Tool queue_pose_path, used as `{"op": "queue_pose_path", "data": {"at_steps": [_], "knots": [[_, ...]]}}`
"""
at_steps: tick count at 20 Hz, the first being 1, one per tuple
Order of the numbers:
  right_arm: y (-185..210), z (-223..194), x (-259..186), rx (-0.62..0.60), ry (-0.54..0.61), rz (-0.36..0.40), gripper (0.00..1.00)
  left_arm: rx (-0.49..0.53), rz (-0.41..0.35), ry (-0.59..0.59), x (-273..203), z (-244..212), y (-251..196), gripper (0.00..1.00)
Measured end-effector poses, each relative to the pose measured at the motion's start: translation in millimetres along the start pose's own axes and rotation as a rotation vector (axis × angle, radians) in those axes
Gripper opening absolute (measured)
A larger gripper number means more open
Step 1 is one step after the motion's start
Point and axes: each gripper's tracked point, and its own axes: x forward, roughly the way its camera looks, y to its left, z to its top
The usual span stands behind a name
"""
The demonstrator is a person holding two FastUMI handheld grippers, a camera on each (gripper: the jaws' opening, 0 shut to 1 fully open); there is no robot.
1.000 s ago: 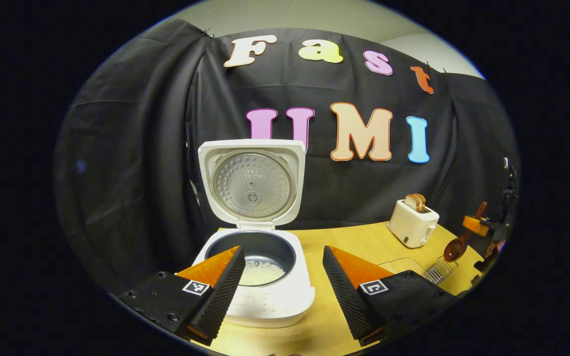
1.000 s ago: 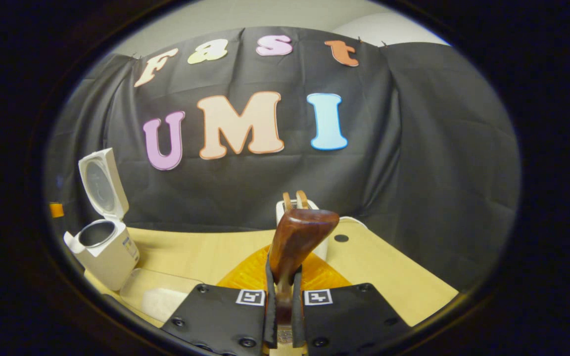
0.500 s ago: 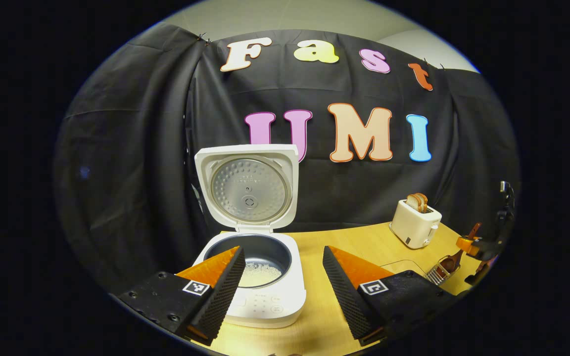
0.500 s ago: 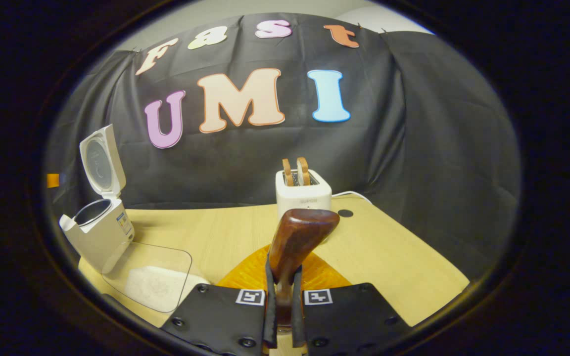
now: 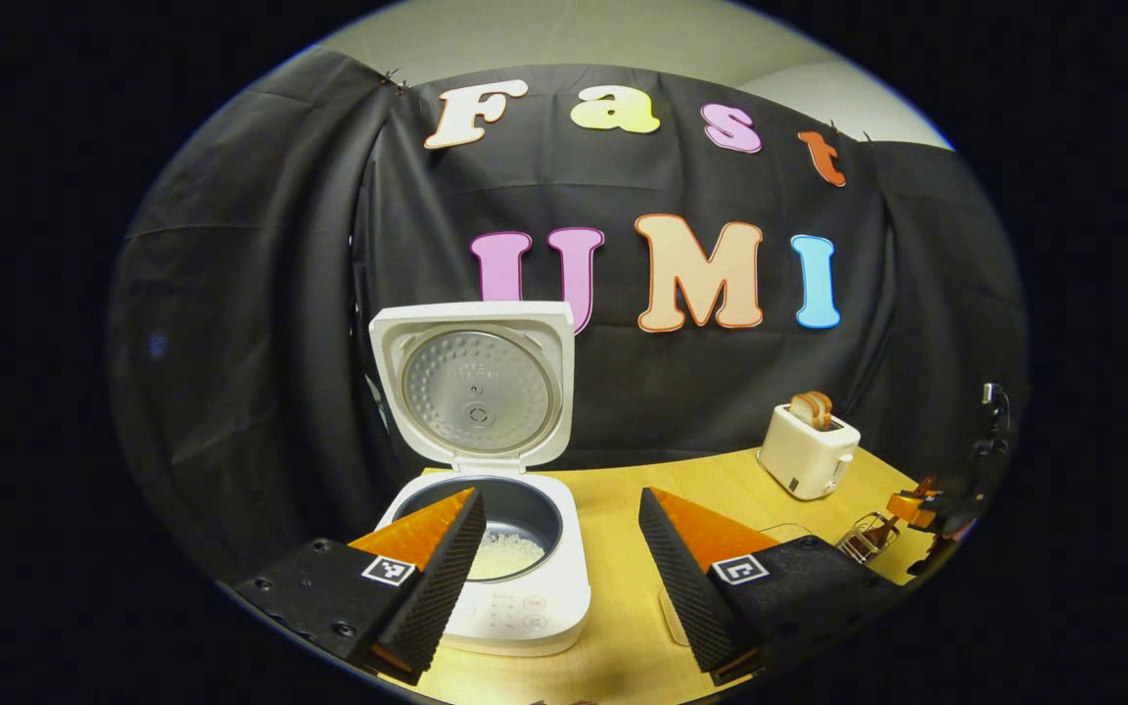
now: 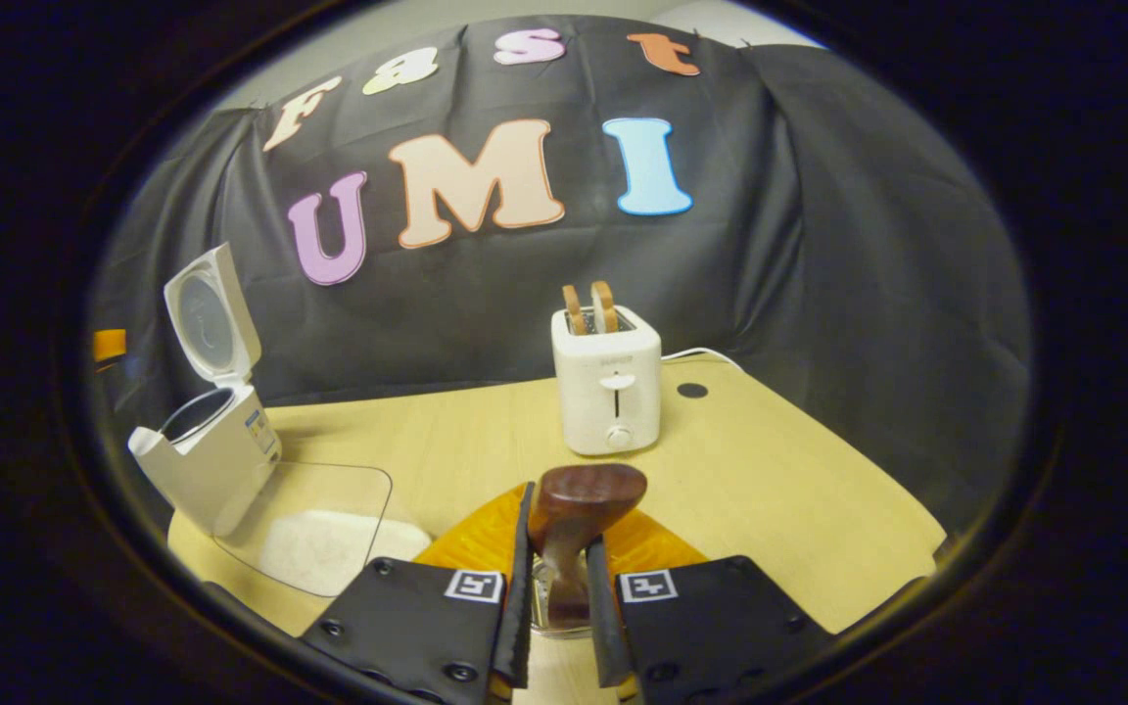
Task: Close the left gripper, press the button to open the rice cooker; take a wooden spoon from the chopstick holder with the right hand, scoop a spoonful of rice and pour it into the rice cooker, then put the wooden spoon back into the chopstick holder.
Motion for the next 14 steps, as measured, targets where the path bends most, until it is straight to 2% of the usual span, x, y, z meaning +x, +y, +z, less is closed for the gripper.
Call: {"op": "queue_pose_path", "data": {"at_steps": [5, 11, 12, 14], "knots": [[-14.2, 18.7, -28.7, 0.01, -0.023, -0.052, 0.99, -0.006, -0.034, -0.045, 4.9, 23.4, 0.6, 0.93], [-18.4, 59.2, -72.1, -0.019, -0.104, -0.092, 0.96, -0.031, -0.057, -0.075, 19.3, 45.8, 10.9, 0.93], [-17.1, 67.0, -79.5, -0.033, -0.116, -0.095, 0.92, -0.04, -0.065, -0.076, 23.3, 48.9, 11.6, 0.93], [-8.7, 79.8, -92.6, -0.05, -0.141, -0.086, 0.92, -0.056, -0.073, -0.082, 31.5, 58.0, 16.6, 0.92]]}}
